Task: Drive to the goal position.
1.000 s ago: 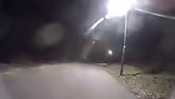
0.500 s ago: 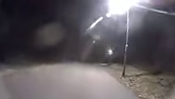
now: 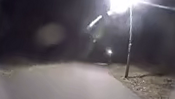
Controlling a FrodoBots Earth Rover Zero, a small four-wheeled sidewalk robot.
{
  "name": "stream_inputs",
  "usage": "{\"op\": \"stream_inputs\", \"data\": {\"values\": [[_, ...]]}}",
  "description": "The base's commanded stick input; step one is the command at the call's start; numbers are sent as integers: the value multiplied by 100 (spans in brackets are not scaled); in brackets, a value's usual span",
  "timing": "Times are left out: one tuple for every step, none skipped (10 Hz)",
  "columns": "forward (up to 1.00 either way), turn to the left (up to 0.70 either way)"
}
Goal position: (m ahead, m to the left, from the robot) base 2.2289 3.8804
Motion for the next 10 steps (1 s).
{"op": "stream_inputs", "data": {"values": [[85,0],[85,0],[85,0],[85,0],[85,0],[85,0],[85,0],[85,0],[85,0],[85,0]]}}
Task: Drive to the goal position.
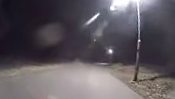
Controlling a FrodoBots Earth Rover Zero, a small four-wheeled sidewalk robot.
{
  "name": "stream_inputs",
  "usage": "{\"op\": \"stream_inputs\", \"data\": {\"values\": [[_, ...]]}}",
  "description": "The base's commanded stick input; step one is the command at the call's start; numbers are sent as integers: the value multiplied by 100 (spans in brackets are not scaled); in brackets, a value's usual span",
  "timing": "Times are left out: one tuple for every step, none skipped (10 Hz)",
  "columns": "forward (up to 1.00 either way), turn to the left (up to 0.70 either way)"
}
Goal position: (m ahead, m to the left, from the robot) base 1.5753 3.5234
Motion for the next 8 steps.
{"op": "stream_inputs", "data": {"values": [[85,0],[85,0],[85,0],[85,0],[85,0],[85,0],[85,0],[85,0]]}}
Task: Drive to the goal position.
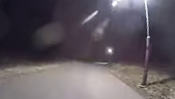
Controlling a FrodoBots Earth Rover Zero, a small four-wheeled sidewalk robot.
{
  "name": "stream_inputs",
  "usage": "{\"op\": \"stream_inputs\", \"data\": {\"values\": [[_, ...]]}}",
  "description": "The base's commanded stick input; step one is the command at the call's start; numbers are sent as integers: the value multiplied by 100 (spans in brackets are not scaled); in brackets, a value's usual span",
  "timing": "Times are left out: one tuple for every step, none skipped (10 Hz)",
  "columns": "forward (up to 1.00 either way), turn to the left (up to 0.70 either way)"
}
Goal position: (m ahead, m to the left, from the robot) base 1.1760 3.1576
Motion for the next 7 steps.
{"op": "stream_inputs", "data": {"values": [[85,0],[91,0],[100,0],[100,0],[100,0],[100,0],[100,0]]}}
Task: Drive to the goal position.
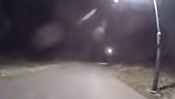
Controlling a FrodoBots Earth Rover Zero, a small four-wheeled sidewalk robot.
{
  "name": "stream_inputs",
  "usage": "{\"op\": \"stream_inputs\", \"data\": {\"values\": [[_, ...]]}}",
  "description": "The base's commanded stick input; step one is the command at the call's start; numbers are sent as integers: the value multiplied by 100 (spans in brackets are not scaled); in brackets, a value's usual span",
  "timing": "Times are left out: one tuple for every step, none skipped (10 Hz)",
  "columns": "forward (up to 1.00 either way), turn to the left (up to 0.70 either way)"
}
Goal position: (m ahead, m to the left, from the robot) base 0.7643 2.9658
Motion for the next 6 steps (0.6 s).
{"op": "stream_inputs", "data": {"values": [[100,0],[100,0],[100,0],[100,0],[100,0],[100,0]]}}
